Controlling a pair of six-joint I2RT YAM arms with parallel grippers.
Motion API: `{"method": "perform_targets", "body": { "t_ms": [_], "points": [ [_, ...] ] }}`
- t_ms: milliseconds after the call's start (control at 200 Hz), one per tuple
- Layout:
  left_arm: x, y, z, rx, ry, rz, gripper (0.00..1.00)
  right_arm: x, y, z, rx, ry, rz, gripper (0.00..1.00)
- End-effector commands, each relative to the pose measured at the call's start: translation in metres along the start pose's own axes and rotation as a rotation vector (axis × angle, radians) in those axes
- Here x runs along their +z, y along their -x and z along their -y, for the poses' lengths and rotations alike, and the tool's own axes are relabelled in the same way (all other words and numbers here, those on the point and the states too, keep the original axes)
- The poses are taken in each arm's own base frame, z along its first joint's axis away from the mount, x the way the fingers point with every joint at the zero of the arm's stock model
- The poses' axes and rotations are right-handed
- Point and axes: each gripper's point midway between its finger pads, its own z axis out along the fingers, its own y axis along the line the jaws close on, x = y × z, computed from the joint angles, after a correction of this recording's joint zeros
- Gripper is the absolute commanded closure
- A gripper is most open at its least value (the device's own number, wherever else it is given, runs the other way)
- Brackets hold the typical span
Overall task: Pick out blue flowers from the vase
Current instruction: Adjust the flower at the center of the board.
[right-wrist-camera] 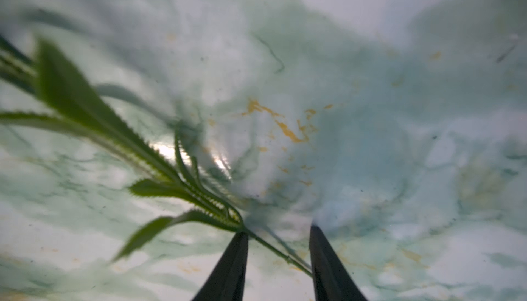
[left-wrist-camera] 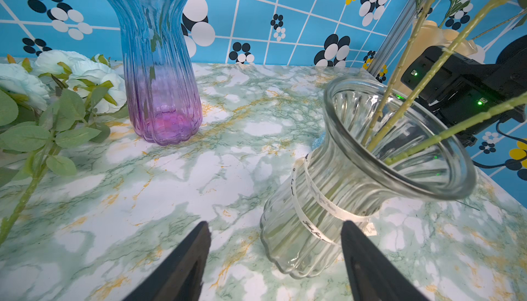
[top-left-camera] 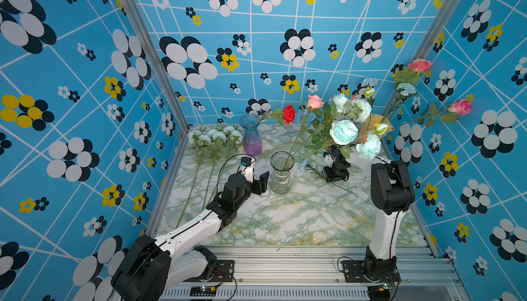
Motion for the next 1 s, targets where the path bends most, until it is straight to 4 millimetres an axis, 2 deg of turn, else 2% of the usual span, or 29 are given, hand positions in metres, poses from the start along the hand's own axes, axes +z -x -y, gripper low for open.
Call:
{"method": "perform_targets", "body": {
  "t_ms": [0, 80, 320, 420, 520, 735, 859, 994],
  "points": [
    [-0.001, 0.013, 0.002, -0.004, -0.009, 0.025, 0.25, 0.01, -0.009, -0.005, -0.025, -0.006, -0.056, 0.67],
    [-0.001, 0.012, 0.003, -0.004, -0.011, 0.022, 0.25, 0.01, -0.009, -0.008, -0.032, -0.011, -0.055, 0.73],
    [-0.001, 0.013, 0.002, -0.002, -0.007, 0.023, 0.25, 0.015, -0.016, -0.015, -0.017, -0.014, -0.069, 1.0],
    [-0.001, 0.012, 0.002, -0.001, -0.005, 0.022, 0.25, 0.008, -0.018, -0.018, 0.022, 0.001, -0.048, 1.0],
    [-0.001, 0.012, 0.002, -0.001, -0.005, 0.023, 0.25, -0.008, -0.018, -0.019, 0.074, 0.008, -0.004, 1.0],
    [-0.002, 0.013, 0.001, 0.0, -0.004, 0.026, 0.25, -0.042, -0.03, -0.007, 0.167, -0.043, 0.062, 1.0],
    [-0.004, 0.016, 0.002, -0.004, -0.007, 0.036, 0.25, -0.045, -0.043, 0.008, 0.225, -0.082, 0.076, 1.0],
    [-0.005, 0.017, 0.003, -0.006, -0.01, 0.038, 0.25, -0.034, -0.057, 0.027, 0.28, -0.092, 0.067, 1.0]
  ]
}}
